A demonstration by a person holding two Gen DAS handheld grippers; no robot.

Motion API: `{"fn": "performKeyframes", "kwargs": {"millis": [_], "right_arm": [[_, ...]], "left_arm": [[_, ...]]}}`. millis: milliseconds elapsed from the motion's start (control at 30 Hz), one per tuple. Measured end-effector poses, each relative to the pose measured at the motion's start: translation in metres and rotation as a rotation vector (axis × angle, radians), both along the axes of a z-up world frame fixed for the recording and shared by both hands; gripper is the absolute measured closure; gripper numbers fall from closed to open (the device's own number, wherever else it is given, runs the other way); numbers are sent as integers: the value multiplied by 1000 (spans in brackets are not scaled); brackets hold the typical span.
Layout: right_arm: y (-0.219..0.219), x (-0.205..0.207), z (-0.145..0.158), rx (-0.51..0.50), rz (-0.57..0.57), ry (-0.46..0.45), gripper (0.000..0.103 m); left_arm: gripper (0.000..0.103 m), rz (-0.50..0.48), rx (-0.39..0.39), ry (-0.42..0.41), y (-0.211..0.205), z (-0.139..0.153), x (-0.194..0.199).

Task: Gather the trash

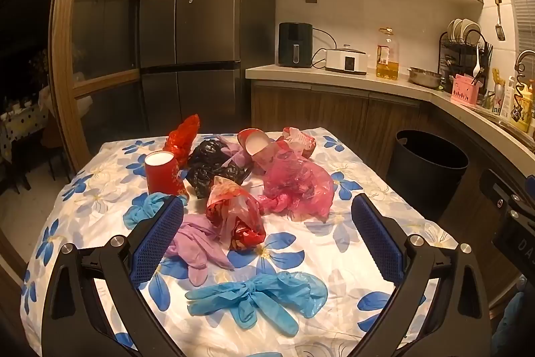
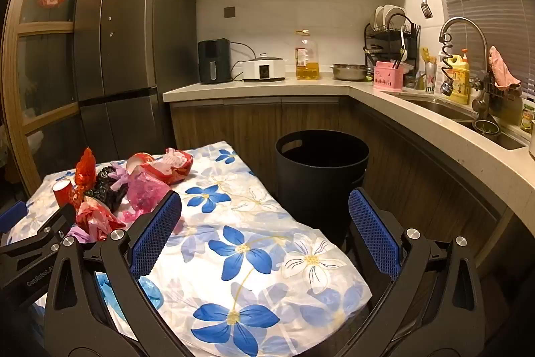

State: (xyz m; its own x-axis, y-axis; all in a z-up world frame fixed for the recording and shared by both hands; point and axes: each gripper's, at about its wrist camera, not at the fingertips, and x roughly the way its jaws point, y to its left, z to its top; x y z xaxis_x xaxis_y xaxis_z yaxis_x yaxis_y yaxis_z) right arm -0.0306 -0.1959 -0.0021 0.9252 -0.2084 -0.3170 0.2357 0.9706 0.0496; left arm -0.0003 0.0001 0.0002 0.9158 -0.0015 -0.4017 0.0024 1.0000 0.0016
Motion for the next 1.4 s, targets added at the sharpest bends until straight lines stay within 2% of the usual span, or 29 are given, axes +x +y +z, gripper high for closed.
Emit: {"fn": "performKeyframes", "kwargs": {"millis": [1400], "right_arm": [[4, 0, -2, -2, 7, 4, 4]], "left_arm": [[6, -1, -17, 9, -1, 0, -5]]}}
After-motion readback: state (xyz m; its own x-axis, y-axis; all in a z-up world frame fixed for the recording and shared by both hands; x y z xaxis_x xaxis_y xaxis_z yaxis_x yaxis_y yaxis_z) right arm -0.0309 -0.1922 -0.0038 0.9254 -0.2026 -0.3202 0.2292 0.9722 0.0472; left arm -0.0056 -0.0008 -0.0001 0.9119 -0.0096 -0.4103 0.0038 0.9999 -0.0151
